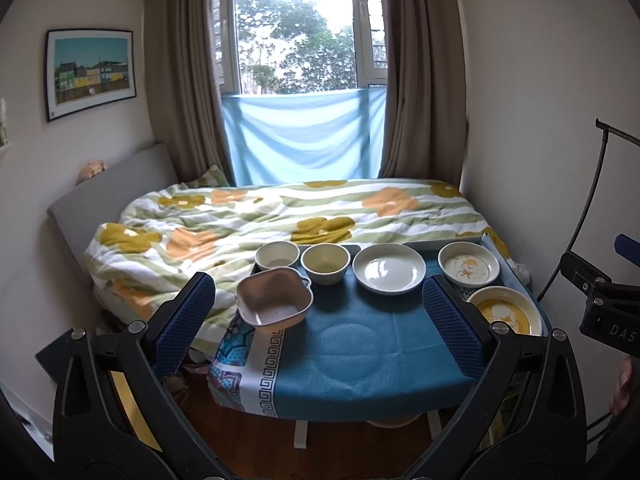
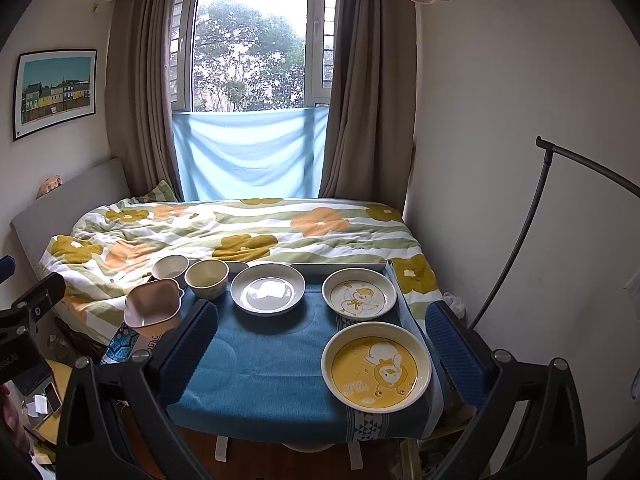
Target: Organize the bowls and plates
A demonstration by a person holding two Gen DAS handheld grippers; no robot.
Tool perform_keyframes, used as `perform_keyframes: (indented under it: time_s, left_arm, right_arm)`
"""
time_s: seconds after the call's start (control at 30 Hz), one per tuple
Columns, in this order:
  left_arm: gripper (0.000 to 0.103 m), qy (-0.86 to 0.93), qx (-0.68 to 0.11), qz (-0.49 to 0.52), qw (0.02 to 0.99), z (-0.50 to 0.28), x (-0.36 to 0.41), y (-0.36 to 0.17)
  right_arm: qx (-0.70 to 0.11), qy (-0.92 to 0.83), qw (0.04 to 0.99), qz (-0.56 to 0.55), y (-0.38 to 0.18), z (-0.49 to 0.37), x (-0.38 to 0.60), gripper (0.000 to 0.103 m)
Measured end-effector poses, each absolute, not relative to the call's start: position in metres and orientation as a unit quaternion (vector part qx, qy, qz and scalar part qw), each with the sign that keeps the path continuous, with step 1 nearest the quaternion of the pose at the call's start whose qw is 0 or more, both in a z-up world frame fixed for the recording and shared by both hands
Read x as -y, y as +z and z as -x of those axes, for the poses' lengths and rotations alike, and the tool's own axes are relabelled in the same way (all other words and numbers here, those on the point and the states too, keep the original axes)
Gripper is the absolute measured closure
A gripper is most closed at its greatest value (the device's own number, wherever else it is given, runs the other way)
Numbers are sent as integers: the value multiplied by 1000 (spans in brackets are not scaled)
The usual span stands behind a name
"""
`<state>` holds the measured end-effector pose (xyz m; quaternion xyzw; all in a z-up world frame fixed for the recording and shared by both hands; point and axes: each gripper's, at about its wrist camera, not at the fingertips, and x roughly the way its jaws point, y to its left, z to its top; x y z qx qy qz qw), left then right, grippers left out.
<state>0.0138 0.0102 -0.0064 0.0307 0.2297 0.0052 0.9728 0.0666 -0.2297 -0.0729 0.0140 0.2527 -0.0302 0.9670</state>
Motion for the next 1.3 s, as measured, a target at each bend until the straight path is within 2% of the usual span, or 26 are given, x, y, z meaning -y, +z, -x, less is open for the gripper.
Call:
perform_keyframes:
  time_s: [1.3]
  left_arm:
    - [0, 3, -234, -27, 972, -14, -16, -8]
  right_arm:
    - [-255, -28, 966, -13, -75, -66, 222, 0]
